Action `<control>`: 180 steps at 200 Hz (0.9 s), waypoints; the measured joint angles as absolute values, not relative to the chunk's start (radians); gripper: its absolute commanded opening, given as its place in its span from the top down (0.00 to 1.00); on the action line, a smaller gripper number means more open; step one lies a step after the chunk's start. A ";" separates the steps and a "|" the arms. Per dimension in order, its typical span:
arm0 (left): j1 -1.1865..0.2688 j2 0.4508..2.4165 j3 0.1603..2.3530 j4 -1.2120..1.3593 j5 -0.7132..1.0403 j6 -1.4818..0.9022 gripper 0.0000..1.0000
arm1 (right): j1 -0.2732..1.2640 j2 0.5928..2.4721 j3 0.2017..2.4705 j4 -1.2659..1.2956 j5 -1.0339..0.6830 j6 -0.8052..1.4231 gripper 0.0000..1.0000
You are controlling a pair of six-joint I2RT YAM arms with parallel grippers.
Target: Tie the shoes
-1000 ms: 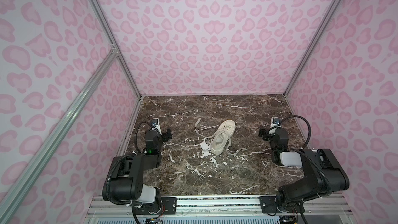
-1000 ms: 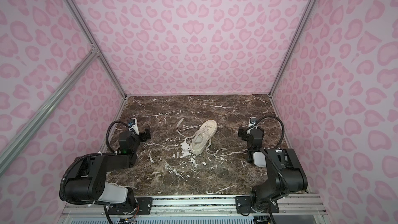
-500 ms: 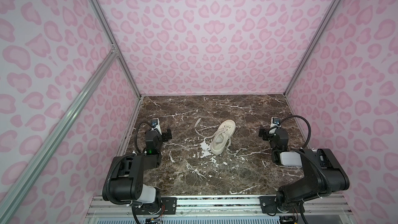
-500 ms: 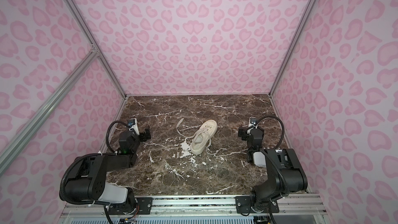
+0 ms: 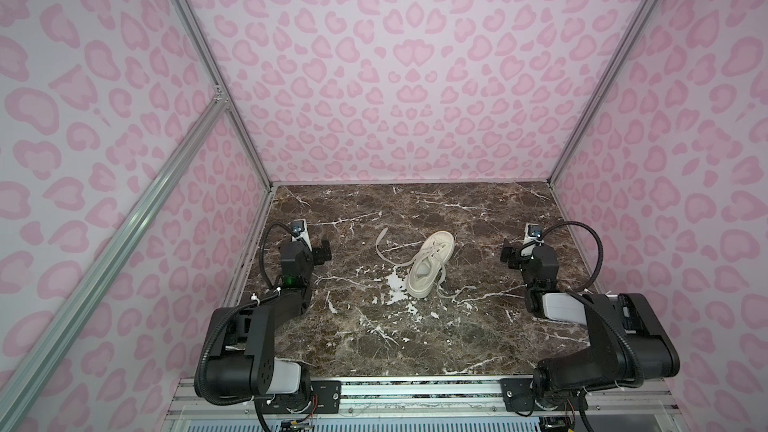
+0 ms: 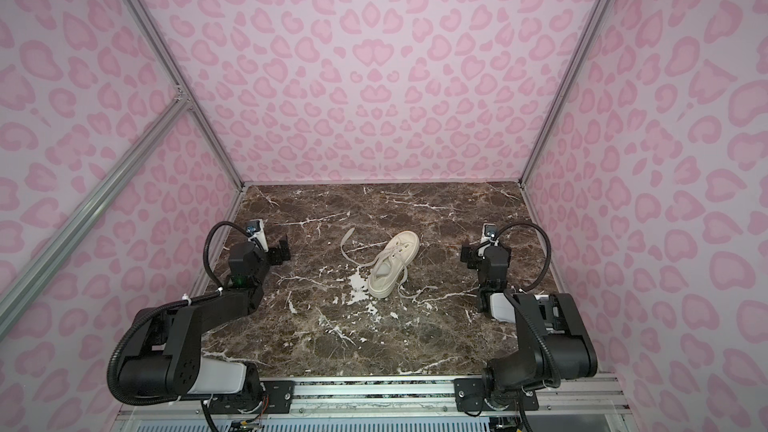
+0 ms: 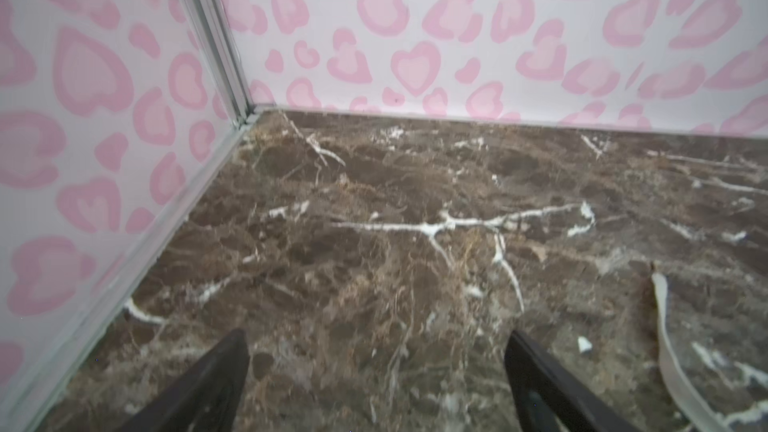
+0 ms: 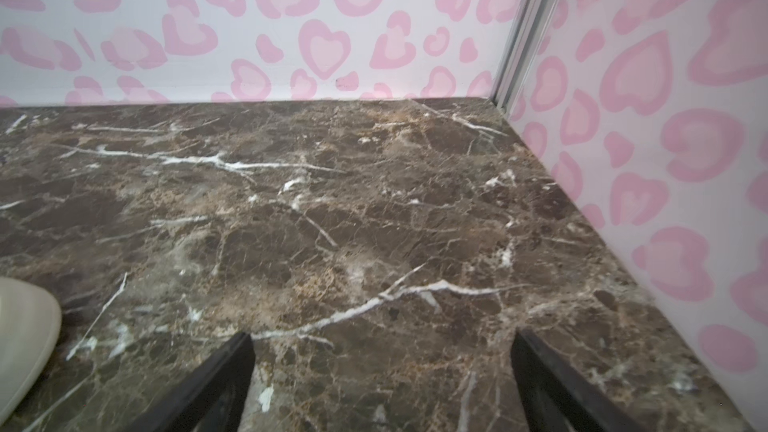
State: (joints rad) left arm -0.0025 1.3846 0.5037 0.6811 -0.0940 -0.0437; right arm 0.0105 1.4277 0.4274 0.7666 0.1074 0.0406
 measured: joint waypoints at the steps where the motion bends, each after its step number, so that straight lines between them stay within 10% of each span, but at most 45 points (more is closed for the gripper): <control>1: -0.002 1.380 0.510 0.673 -0.096 -0.044 0.02 | 0.010 1.423 0.433 0.758 0.110 0.043 0.02; 76: -0.155 1.194 0.658 0.206 -0.097 -0.200 0.02 | 0.181 1.323 0.837 -0.051 0.137 0.369 0.02; 180: -0.420 1.253 0.626 0.103 -0.022 -0.430 0.02 | 0.327 1.751 1.000 -0.089 -0.325 0.636 0.02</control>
